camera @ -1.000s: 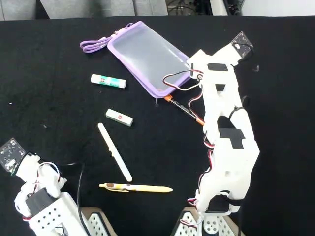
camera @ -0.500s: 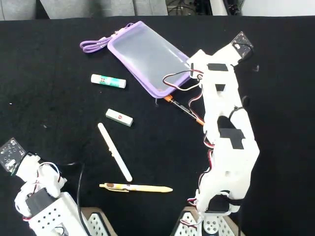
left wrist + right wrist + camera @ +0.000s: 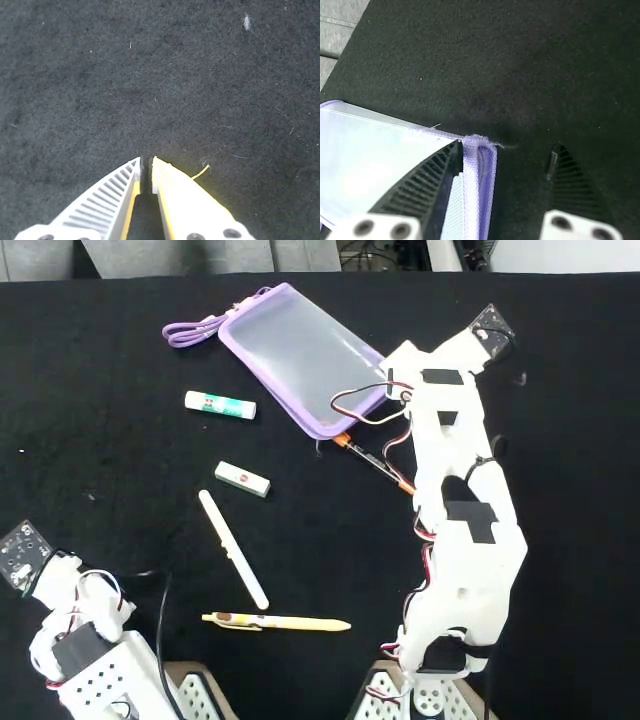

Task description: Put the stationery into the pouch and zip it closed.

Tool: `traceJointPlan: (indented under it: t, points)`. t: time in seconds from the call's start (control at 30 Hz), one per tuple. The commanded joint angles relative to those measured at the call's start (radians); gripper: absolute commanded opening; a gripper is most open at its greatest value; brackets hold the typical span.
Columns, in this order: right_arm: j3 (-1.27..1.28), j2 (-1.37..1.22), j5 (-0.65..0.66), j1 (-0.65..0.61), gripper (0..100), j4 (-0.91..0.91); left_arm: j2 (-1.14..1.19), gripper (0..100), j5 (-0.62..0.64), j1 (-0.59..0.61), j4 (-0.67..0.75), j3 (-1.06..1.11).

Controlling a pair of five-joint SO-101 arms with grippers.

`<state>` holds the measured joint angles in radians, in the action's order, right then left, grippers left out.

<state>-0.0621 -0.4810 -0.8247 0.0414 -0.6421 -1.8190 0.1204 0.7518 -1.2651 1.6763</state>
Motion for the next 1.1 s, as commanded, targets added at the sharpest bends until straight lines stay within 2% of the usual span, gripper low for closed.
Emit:
traceJointPlan:
  t: [0.0,1.07]
  points:
    - [-0.038,0.005,0.012,0.009,27.5,0.018,-0.002,5,-0.002,0.007,-0.005,0.022]
    - [-0.038,0.013,0.012,0.012,27.5,0.063,-0.002,5,-0.002,0.007,-0.005,0.022]
